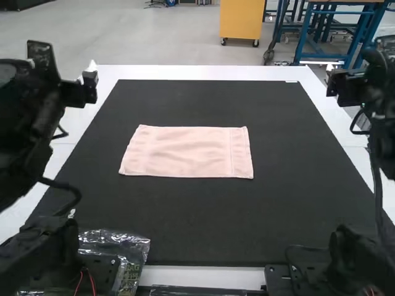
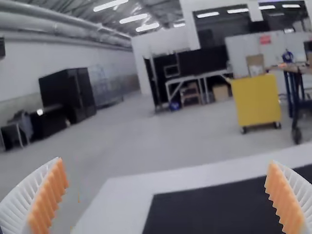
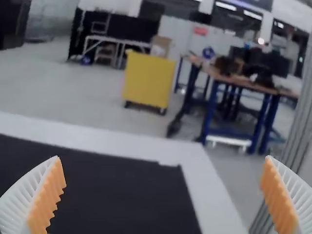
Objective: Fold the towel.
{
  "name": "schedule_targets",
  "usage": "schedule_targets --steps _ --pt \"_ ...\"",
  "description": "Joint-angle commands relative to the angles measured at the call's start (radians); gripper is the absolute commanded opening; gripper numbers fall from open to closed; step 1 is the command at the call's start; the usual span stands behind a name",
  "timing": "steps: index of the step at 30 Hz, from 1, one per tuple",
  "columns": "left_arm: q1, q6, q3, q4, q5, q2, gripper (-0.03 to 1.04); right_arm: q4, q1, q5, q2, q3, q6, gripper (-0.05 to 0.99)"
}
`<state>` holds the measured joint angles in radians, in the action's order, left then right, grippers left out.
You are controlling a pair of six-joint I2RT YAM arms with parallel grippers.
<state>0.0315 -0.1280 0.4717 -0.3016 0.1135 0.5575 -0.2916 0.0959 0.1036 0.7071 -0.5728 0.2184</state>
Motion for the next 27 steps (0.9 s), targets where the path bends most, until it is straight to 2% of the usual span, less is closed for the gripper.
schedule_targets --steps 1,2,4,6,8,9,13,15,18,19,22,25,27 --pt "-0.025 0.128 0.117 0.018 -0.061 0.226 0.96 0.046 0.002 0.039 0.187 -0.087 -0.175 0.91" --pt "-0.041 0.143 0.145 0.022 -0.084 0.289 0.96 0.063 -0.001 0.048 0.246 -0.102 -0.214 0.91" --pt "-0.071 0.160 0.180 0.035 -0.097 0.390 0.96 0.106 -0.004 0.053 0.358 -0.121 -0.248 0.91" --pt "-0.096 0.162 0.185 0.041 -0.097 0.440 0.96 0.158 -0.009 0.099 0.453 -0.127 -0.266 0.91" --pt "-0.104 0.160 0.168 0.055 -0.097 0.450 0.96 0.172 -0.010 0.177 0.517 -0.110 -0.309 0.91" --pt "-0.102 0.156 0.156 0.065 -0.094 0.447 0.96 0.169 -0.010 0.188 0.539 -0.096 -0.312 0.91" --pt "-0.088 0.143 0.120 0.157 -0.094 0.432 0.96 0.086 -0.012 0.179 0.551 -0.058 -0.295 0.91" --pt "-0.087 0.142 0.105 0.216 -0.104 0.446 0.96 0.085 -0.022 0.189 0.560 -0.052 -0.292 0.91" --pt "-0.102 0.142 0.077 0.259 -0.184 0.493 0.96 0.083 -0.067 0.189 0.569 -0.048 -0.243 0.91" --pt "-0.111 0.142 0.067 0.254 -0.195 0.516 0.96 0.075 -0.088 0.186 0.575 -0.048 -0.241 0.91" --pt "-0.163 0.139 0.050 0.202 -0.284 0.593 0.96 0.060 -0.159 0.179 0.604 -0.058 -0.243 0.91" --pt "-0.203 0.133 0.045 0.124 -0.336 0.670 0.95 0.034 -0.220 0.166 0.647 -0.058 -0.243 0.91" --pt "-0.209 0.134 0.047 0.079 -0.350 0.748 0.95 0.000 -0.255 0.162 0.684 -0.061 -0.244 0.91"
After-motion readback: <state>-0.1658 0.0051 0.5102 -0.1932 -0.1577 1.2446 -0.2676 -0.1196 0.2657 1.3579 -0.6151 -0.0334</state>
